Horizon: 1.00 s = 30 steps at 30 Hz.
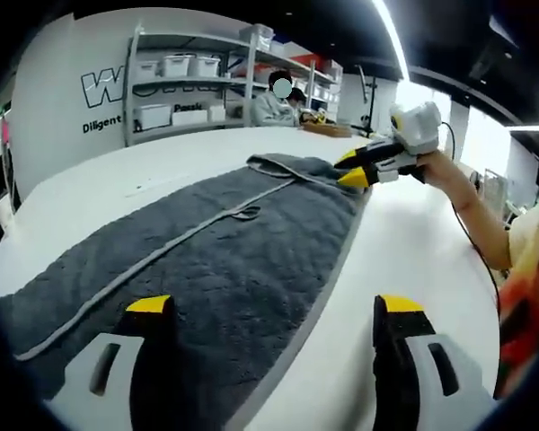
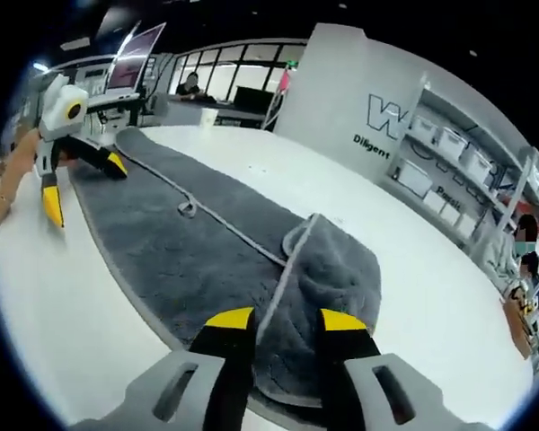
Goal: Open the folded towel by lifting each exposed corner and separating the folded layers until the towel lies flat within the target outline without major curled edges
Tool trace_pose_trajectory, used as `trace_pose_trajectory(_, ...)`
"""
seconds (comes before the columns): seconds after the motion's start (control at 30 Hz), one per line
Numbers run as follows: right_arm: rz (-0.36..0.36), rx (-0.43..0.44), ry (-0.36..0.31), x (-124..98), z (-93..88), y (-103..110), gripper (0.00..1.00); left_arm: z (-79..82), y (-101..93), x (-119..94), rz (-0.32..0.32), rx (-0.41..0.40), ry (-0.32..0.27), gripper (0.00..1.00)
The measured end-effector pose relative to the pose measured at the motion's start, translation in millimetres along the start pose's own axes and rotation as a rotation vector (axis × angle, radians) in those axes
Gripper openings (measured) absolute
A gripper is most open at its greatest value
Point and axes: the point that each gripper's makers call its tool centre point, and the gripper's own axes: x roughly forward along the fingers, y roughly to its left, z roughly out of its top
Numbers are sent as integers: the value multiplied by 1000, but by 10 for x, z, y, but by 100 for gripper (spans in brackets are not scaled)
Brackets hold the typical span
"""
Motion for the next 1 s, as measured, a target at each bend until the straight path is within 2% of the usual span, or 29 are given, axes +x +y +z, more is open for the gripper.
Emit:
trace_pose_trajectory(0.17, 28, -21, 19, 52, -53, 66, 9, -16, 6, -3, 3, -2, 6, 88)
trace_pose_trajectory(0.33, 39, -32, 66, 108, -208, 74, 10, 20, -8, -19, 2, -4, -10, 87)
trace_pose_trajectory(0.53, 56, -24, 49, 128, -243, 104, 2, 32, -50, -14, -15, -6, -15, 86)
trace_pose_trajectory(0.67, 58, -17, 37, 117, -241, 93, 1, 23, -57, -14, -18, -7, -12, 86)
trace_pose_trajectory(0.8, 31, 17, 22, 50, -267, 18, 0, 17, -47, -16, -14, -8, -10, 85)
trace_pose_trajectory(1.0, -27, 66, -53, -63, -156, -127, 0, 15, -51, -10, -16, -10, -9, 85)
